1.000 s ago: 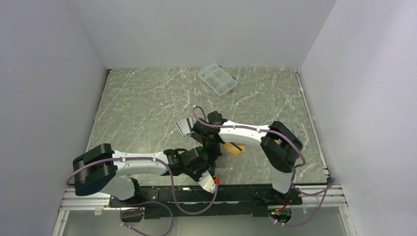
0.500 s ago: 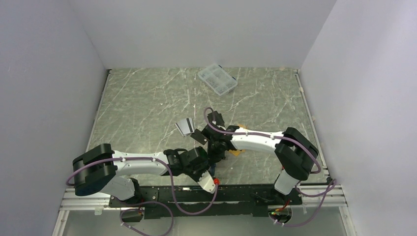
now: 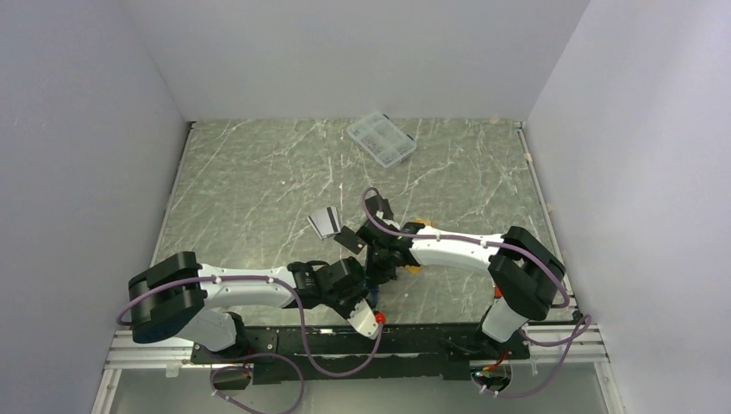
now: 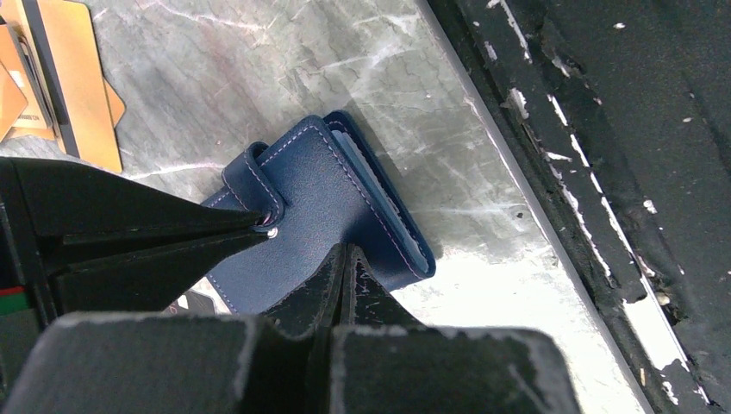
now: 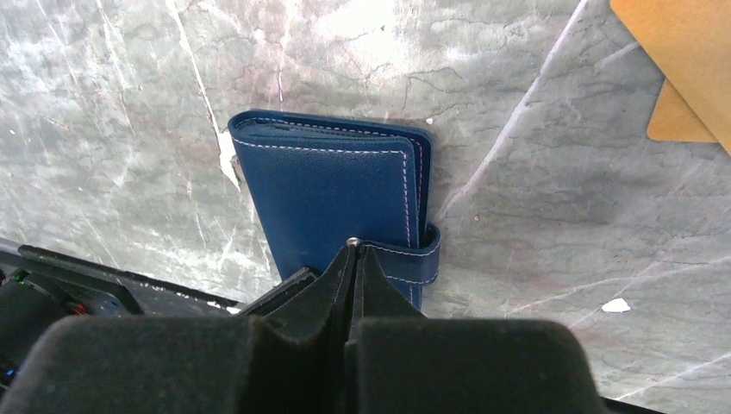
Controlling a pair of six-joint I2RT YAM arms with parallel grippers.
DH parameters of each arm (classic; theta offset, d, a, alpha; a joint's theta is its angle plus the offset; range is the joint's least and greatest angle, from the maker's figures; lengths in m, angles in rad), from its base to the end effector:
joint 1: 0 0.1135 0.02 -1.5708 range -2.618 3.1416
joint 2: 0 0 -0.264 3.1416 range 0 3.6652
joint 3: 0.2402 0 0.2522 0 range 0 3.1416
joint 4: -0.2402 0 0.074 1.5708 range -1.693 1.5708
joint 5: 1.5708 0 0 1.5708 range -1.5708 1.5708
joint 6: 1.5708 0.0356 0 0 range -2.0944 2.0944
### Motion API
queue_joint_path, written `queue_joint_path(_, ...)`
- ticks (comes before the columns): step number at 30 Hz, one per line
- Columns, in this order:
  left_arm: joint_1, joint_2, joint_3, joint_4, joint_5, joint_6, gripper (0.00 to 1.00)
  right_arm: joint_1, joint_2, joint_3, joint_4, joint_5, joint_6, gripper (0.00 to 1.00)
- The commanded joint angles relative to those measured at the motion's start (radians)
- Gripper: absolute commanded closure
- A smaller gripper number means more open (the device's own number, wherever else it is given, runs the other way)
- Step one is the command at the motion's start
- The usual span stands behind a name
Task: Put the credit cards into the card holder
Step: Close the card holder at the center of the board.
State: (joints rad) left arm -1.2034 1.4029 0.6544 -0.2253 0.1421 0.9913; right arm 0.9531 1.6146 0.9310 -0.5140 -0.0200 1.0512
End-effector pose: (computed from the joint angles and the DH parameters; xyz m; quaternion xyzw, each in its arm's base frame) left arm 0.0878 -0.2422 0.1607 0.8580 0.4161 -0.0985 0.2845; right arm 0.1728 0.2444 0.1670 0.0463 0.9815 0.1616 0.0916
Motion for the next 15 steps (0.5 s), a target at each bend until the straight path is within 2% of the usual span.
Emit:
queue_joint_path(1,-0.004,0.047,-0.027,0.001,0.024,0.012,1.00,-0.024,0.002,-0.001,-0.028,0.145,-0.009,1.00)
queue_joint_path(10,-0.004,0.042,-0.024,-0.003,0.025,0.011,1.00,-0.059,-0.061,-0.021,-0.021,0.136,-0.024,1.00)
queue_joint_path(15,-0.005,0.045,-0.019,-0.002,0.021,0.014,1.00,-0.022,0.002,-0.011,0.005,0.092,-0.028,1.00)
